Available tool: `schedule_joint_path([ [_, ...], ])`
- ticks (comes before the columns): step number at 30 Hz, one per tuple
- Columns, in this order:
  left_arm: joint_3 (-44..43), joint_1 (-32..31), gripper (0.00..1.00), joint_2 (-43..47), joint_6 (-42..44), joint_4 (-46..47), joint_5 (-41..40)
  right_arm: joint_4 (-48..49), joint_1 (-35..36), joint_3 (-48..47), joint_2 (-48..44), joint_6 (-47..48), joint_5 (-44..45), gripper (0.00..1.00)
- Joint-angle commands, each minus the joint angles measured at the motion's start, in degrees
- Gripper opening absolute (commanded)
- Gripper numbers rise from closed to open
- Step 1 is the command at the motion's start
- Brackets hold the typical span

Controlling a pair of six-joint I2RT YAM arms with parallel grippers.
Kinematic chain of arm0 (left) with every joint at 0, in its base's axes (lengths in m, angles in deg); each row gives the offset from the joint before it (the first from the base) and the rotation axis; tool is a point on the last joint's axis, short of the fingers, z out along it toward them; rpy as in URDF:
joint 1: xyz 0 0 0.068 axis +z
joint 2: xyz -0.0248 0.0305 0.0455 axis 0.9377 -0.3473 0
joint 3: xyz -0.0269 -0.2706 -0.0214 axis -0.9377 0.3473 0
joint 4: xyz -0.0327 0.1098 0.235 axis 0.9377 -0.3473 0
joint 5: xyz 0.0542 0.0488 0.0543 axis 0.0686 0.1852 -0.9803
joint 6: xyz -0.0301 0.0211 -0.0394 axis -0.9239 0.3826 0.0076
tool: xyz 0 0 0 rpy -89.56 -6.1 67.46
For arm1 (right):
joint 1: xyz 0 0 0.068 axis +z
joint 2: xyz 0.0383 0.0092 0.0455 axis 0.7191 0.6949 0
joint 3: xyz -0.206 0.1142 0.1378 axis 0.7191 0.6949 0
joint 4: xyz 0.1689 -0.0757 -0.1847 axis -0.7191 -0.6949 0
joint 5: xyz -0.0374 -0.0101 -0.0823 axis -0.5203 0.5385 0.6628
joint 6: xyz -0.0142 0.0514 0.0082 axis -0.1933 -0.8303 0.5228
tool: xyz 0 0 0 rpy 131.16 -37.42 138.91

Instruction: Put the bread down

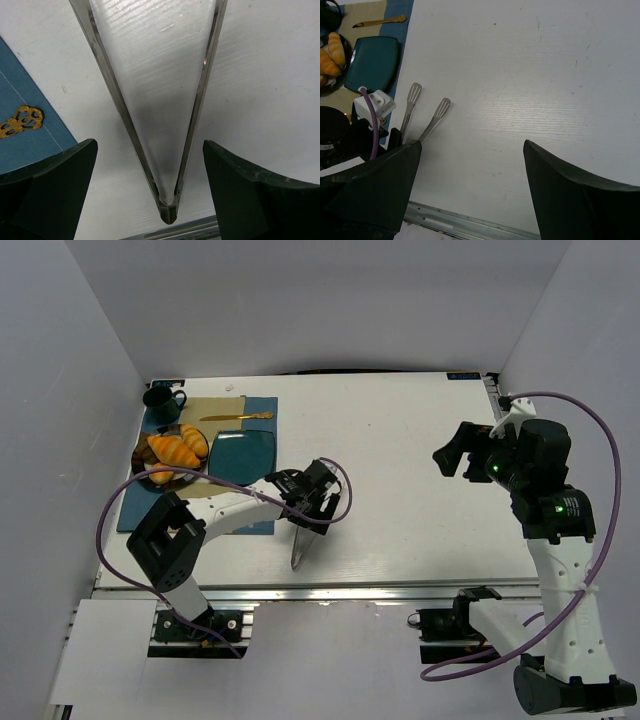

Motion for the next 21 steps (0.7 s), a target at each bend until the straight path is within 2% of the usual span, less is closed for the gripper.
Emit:
schedule_joint_path([
  [1, 1.1, 0.1, 0.98, 3.5, -0.1, 2.6, 1.7, 0.6, 0.3, 0.6, -1.1, 0.3, -0.7, 0.89],
  [21, 5.4, -0.3, 0.92, 0.6, -6.9, 5.5, -0.5, 1.0, 0.2, 2.7, -1.9, 0.4, 0.1, 0.89],
])
